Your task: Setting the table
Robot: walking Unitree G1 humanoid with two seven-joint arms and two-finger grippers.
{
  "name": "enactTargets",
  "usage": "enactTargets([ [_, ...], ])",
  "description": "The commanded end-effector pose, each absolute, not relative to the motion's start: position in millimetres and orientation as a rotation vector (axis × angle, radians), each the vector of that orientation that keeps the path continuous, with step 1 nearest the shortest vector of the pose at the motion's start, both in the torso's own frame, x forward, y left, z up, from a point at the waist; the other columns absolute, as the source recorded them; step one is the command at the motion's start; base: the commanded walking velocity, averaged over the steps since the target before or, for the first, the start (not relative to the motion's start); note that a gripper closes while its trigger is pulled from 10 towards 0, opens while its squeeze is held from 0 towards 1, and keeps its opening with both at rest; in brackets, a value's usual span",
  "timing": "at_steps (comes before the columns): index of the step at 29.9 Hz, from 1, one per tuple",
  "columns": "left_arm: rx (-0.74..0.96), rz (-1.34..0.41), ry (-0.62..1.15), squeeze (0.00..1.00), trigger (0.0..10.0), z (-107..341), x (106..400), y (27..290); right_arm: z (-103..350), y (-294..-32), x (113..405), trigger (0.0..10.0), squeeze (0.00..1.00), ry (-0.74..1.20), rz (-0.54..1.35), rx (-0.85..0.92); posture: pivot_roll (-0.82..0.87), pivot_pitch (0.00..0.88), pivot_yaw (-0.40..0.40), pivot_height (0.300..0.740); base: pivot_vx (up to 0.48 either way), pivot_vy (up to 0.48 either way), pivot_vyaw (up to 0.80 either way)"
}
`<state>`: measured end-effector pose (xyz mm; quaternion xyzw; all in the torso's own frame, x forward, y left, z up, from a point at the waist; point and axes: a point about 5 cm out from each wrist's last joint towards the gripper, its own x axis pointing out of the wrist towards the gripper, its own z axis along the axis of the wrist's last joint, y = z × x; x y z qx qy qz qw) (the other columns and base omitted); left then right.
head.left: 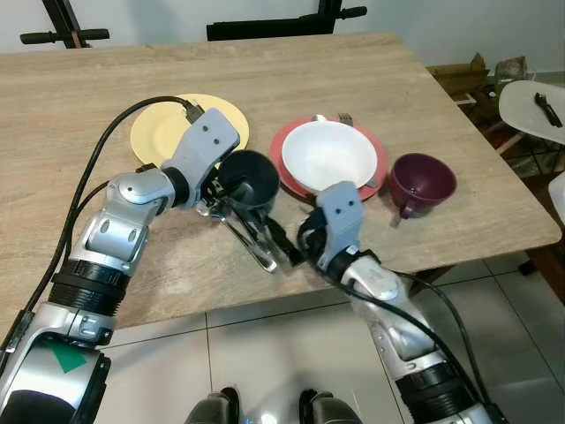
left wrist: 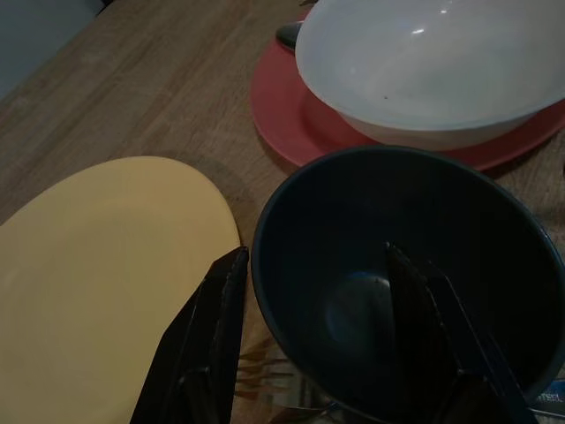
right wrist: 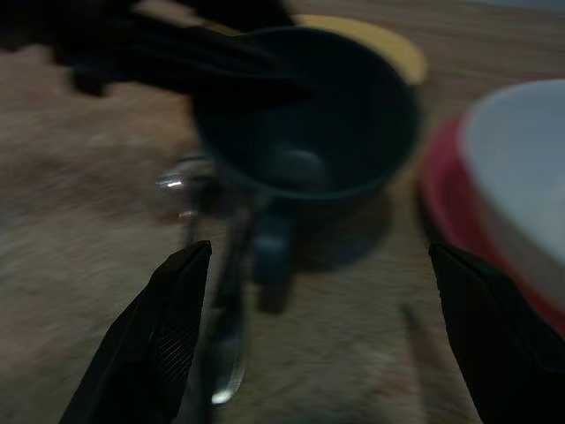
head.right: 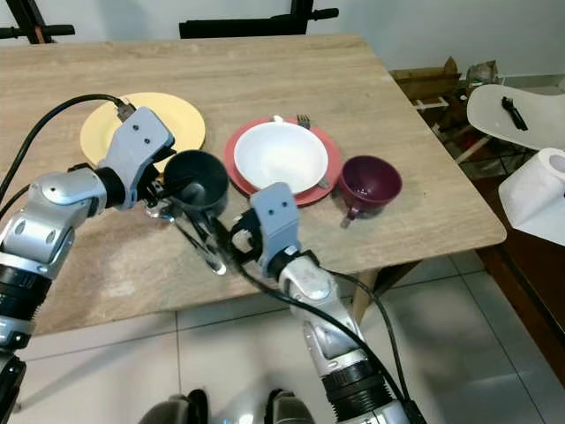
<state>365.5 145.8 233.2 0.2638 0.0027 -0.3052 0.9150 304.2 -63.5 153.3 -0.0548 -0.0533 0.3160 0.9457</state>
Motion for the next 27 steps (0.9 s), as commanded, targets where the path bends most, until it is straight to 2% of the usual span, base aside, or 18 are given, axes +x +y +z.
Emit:
enactTargets([
  [1,0.543,-0.623,0.015,0.00,10.0,231.5,366.6,147.5,145.8,-61.1,300.3,10.0,0.00,-0.092,0.663,-0.120,-0.05,0.122,0.043,0.740,0.000,0.000,0.00],
  [6,0.543,-0.619,0.013,0.00,10.0,232.1,367.3,147.4,145.8,-50.4,293.7,10.0,0.00,-0.089,0.700,-0.068,-0.05,0.121,0.043,0.740,0.000,0.000,0.00],
  [13,0.541,-0.620,0.013,0.00,10.0,232.4,366.8,147.2,137.4,-45.8,302.6,10.0,0.00,-0.089,0.610,-0.116,-0.04,0.122,0.046,0.740,0.000,0.000,0.00],
  [27,0.539,-0.617,0.014,0.00,10.0,232.8,367.6,147.6,137.1,-32.0,322.1,10.0,0.00,-0.089,0.556,-0.056,-0.03,0.122,0.044,0.740,0.000,0.000,0.00],
])
